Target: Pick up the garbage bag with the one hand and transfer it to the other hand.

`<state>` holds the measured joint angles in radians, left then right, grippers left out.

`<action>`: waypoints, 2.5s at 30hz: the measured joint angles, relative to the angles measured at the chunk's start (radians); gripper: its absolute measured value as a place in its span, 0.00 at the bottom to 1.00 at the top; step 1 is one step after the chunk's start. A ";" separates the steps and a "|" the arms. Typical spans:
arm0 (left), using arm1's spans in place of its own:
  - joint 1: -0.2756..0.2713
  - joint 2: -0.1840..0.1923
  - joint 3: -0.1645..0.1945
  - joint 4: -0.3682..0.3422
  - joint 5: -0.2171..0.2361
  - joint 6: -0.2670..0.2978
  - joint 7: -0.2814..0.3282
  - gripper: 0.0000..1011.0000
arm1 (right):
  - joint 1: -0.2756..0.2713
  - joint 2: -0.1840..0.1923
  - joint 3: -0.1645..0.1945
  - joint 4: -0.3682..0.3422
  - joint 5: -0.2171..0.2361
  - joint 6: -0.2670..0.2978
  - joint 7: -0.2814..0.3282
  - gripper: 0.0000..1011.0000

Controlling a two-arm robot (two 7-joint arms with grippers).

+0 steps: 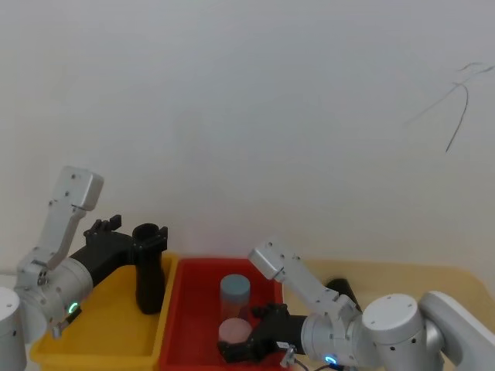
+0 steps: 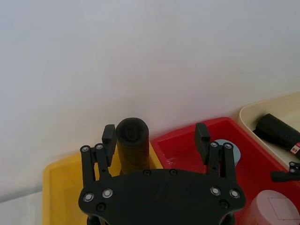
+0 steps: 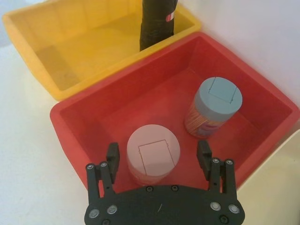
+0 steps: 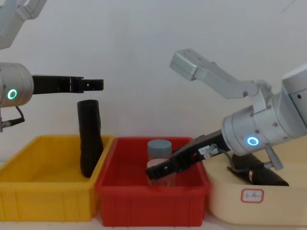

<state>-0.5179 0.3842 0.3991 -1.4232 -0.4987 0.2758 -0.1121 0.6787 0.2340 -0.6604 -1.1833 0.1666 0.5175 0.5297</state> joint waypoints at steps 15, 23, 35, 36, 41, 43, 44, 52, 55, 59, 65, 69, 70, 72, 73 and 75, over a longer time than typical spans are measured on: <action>0.000 0.000 0.000 0.000 0.000 0.000 0.000 0.99 | 0.029 -0.024 -0.015 0.061 -0.024 -0.006 0.019 0.99; 0.000 0.000 0.000 0.000 0.000 0.000 0.000 0.99 | 0.036 -0.030 -0.019 0.081 -0.031 -0.010 0.026 0.88; 0.000 0.000 0.000 0.000 0.000 0.000 0.000 0.99 | 0.041 -0.034 -0.021 0.092 -0.035 -0.011 0.031 0.66; 0.000 0.000 0.000 0.000 0.000 0.000 0.000 0.99 | 0.041 -0.034 -0.021 0.092 -0.035 -0.012 0.031 0.66; 0.000 0.000 0.000 0.000 0.000 0.000 0.000 0.99 | 0.037 -0.035 -0.013 0.089 -0.035 -0.013 0.030 0.66; 0.000 0.000 0.000 0.000 0.000 0.000 0.000 0.99 | 0.032 -0.034 -0.004 0.081 -0.033 -0.014 0.027 0.66; 0.000 0.000 0.000 0.000 0.000 0.000 0.000 0.99 | 0.031 -0.034 -0.002 0.078 -0.031 -0.015 0.025 0.66; 0.000 0.000 0.000 0.000 0.000 0.000 0.000 0.99 | 0.000 -0.019 0.055 0.011 0.001 -0.017 -0.003 0.66; 0.000 0.000 0.000 0.000 0.000 0.000 0.000 0.99 | -0.013 -0.011 0.081 -0.021 0.018 -0.017 -0.018 0.66; 0.000 0.000 0.000 0.000 0.000 0.000 0.000 0.99 | -0.030 0.001 0.119 -0.066 0.041 -0.017 -0.036 0.66; 0.000 0.000 0.000 0.000 0.000 0.000 0.000 0.99 | -0.062 0.022 0.183 -0.140 0.077 -0.017 -0.063 0.66; 0.000 0.000 0.000 0.000 0.000 0.000 0.000 0.99 | -0.084 0.035 0.221 -0.180 0.099 -0.017 -0.082 0.66; 0.000 0.000 0.000 0.000 0.000 0.000 0.000 0.99 | -0.090 0.039 0.231 -0.190 0.104 -0.018 -0.086 0.66; 0.000 0.000 0.000 0.000 0.000 0.000 0.000 0.99 | -0.104 0.047 0.254 -0.213 0.116 -0.019 -0.101 0.66; 0.000 0.000 0.000 0.000 0.000 0.000 0.000 0.99 | -0.112 0.051 0.265 -0.223 0.120 -0.019 -0.105 0.66; 0.000 0.000 0.000 0.000 0.000 0.000 0.000 0.99 | -0.129 0.059 0.288 -0.244 0.131 -0.019 -0.121 0.66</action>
<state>-0.5179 0.3841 0.3991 -1.4231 -0.4987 0.2758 -0.1121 0.5493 0.2927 -0.3726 -1.4274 0.2974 0.4981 0.4087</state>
